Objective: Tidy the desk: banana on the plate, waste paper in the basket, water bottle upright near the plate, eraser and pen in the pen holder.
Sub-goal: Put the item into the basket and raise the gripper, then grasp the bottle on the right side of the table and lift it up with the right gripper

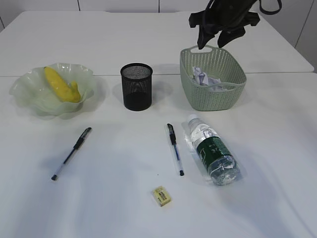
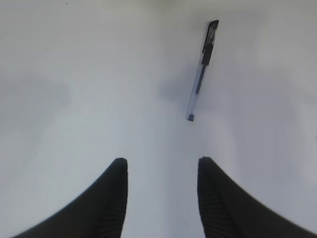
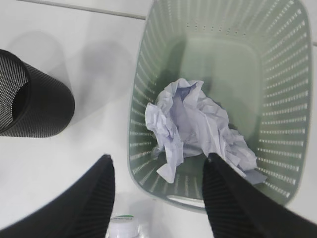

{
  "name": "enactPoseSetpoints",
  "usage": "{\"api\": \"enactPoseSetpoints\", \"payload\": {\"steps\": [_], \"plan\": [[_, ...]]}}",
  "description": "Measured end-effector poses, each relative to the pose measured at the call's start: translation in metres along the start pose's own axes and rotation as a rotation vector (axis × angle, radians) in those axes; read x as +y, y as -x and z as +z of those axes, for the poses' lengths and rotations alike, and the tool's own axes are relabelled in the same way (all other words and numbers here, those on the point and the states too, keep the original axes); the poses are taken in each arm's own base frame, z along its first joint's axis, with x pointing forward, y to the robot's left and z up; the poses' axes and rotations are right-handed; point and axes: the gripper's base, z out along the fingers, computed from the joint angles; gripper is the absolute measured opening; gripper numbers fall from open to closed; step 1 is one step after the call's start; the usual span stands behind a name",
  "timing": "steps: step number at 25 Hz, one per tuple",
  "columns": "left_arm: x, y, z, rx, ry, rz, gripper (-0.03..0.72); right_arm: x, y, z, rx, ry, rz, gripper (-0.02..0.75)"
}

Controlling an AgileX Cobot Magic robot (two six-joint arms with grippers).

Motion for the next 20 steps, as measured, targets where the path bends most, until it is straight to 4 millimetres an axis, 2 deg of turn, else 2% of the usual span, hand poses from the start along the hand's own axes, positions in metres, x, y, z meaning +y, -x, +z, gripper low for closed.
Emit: {"api": "enactPoseSetpoints", "payload": {"steps": [4,7,10,13,18,20], "plan": [[0.000,0.000,0.000,0.000,0.000,0.000,0.329,0.000,0.000,-0.011,0.001,0.005,0.005,0.421],[0.000,0.000,0.000,-0.001,0.000,0.000,0.329,0.003,0.001,-0.029,-0.023,0.027,0.011,0.421],[0.000,0.000,0.000,0.001,0.000,0.000,0.329,0.006,-0.008,-0.046,-0.002,0.056,0.017,0.421],[0.000,0.000,0.000,0.001,0.000,0.000,0.329,0.006,-0.033,-0.052,0.083,0.056,0.006,0.421],[0.000,-0.001,0.000,0.003,0.000,0.000,0.329,0.002,-0.097,-0.051,0.290,0.045,0.014,0.421],[0.000,-0.001,0.000,0.005,0.000,0.000,0.329,0.001,-0.117,-0.048,0.351,0.042,0.017,0.421]]}}
